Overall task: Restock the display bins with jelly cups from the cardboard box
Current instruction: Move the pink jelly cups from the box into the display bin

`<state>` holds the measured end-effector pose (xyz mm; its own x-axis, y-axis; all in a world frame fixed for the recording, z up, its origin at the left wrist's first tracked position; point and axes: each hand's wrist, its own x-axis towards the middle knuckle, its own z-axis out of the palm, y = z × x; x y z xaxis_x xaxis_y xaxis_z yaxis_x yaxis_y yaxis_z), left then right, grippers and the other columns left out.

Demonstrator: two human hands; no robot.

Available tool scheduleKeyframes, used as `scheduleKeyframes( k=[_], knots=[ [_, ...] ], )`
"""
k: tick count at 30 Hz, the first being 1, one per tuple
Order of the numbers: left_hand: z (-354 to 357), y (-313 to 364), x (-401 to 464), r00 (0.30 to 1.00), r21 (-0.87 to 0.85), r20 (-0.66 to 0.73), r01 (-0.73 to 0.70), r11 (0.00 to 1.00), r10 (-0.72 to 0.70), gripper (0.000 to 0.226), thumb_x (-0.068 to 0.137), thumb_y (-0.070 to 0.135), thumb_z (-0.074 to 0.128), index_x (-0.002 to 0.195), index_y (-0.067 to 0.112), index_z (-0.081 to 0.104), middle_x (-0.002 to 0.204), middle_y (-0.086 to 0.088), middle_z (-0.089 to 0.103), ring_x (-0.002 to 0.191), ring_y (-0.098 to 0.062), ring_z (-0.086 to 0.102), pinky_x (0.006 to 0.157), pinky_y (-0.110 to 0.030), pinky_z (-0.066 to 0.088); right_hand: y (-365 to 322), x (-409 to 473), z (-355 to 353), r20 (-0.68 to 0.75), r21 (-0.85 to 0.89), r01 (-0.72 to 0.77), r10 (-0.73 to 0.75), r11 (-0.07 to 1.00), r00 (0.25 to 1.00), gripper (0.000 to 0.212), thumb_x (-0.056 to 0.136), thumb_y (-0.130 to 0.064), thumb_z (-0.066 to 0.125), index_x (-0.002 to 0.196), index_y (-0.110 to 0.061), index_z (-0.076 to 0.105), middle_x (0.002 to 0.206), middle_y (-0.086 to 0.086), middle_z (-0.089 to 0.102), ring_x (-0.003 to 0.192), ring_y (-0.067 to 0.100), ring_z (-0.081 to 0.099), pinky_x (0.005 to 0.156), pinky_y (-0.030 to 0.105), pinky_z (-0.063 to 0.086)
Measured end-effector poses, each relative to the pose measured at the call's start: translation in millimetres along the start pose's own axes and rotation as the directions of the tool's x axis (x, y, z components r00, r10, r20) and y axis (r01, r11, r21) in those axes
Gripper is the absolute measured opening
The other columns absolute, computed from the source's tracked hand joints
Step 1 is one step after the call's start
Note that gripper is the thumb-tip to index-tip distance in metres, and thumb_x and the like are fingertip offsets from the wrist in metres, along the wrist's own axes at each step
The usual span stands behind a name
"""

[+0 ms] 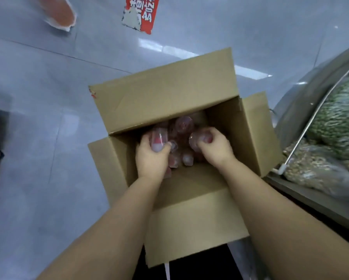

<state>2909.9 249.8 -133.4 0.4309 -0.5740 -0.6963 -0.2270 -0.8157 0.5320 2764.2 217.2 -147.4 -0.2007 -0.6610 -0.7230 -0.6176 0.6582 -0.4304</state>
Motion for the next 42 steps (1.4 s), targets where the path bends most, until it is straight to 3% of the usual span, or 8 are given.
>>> scheduleKeyframes(
  k=[2,5,8,11,18,28,34,42],
  knots=[
    [-28,29,-39,0.995,-0.182,0.095,-0.007,0.983,0.024,0.037,0.079,0.012,0.067,0.113,0.023,0.058,0.108,-0.011,0.064,0.089,-0.026,0.065,0.077,-0.049,0.056,-22,-49,-21,0.057,0.414,-0.135,0.122,0.900,0.991,0.028,0.085,-0.008,0.058,0.113,-0.010,0.057,0.088,0.010,0.064,0.062,0.016,0.061,0.061,0.028,0.050],
    [-81,80,-98,0.981,-0.295,0.164,-0.050,0.954,0.102,0.041,0.079,0.003,0.065,0.110,0.030,0.061,0.093,0.009,0.066,0.064,0.003,0.064,0.054,-0.017,0.054,-63,-132,-67,0.226,0.794,-0.270,0.148,0.545,0.963,0.014,0.090,-0.014,0.053,0.094,-0.014,0.066,0.072,0.003,0.061,0.050,0.007,0.054,0.051,0.020,0.044],
    [-136,144,-162,0.956,-0.261,0.158,-0.199,0.945,0.245,0.046,0.077,0.001,0.068,0.114,0.022,0.052,0.096,0.016,0.055,0.064,0.020,0.057,0.047,0.000,0.040,-112,-218,-131,0.303,0.925,-0.300,0.024,0.233,0.953,0.016,0.084,-0.021,0.056,0.085,-0.013,0.070,0.075,0.006,0.063,0.061,0.013,0.058,0.055,0.019,0.048],
    [-188,216,-232,0.910,-0.185,0.132,-0.367,0.911,0.394,0.046,0.067,0.017,0.079,0.096,0.028,0.046,0.091,0.015,0.052,0.064,0.019,0.056,0.048,-0.003,0.041,-163,-300,-200,0.221,0.970,-0.199,-0.161,0.139,0.962,0.022,0.077,-0.014,0.057,0.096,-0.003,0.063,0.086,0.015,0.064,0.070,0.020,0.063,0.057,0.021,0.053],
    [-249,363,-383,0.503,-0.155,0.236,-0.825,0.544,0.831,0.059,0.062,0.017,0.080,0.101,0.044,0.045,0.098,0.013,0.049,0.088,0.008,0.050,0.079,-0.004,0.038,-222,-462,-342,-0.184,0.929,0.279,-0.351,0.243,0.918,0.058,0.068,0.004,0.059,0.121,-0.020,0.053,0.099,-0.001,0.070,0.087,0.009,0.066,0.069,0.020,0.054],
    [-208,439,-553,-0.166,-0.428,0.484,-0.901,0.067,0.859,0.060,0.065,0.027,0.080,0.118,0.038,0.054,0.107,0.014,0.059,0.106,-0.002,0.055,0.089,-0.011,0.040,-151,-598,-462,-0.649,0.680,0.681,-0.210,0.273,0.732,0.051,0.065,-0.017,0.071,0.112,-0.035,0.063,0.099,-0.003,0.070,0.090,0.010,0.065,0.073,0.019,0.053],
    [-145,435,-629,-0.326,-0.551,0.631,-0.827,0.111,0.703,0.076,0.058,0.026,0.062,0.117,0.062,0.031,0.108,0.039,0.052,0.103,0.017,0.049,0.081,0.004,0.033,-80,-655,-486,-0.842,0.483,0.757,-0.004,0.441,0.539,0.058,0.066,-0.007,0.071,0.116,-0.033,0.057,0.102,-0.008,0.069,0.093,0.007,0.063,0.078,0.016,0.050],
    [-85,417,-680,-0.394,-0.523,0.772,-0.840,0.146,0.498,0.063,0.058,0.045,0.076,0.109,0.053,0.040,0.106,0.018,0.057,0.103,0.007,0.052,0.086,-0.012,0.040,-16,-677,-475,-0.854,0.520,0.596,0.344,0.612,0.391,0.060,0.052,-0.032,0.090,0.097,-0.033,0.050,0.084,-0.026,0.064,0.074,-0.009,0.059,0.068,0.011,0.047]
  ],
)
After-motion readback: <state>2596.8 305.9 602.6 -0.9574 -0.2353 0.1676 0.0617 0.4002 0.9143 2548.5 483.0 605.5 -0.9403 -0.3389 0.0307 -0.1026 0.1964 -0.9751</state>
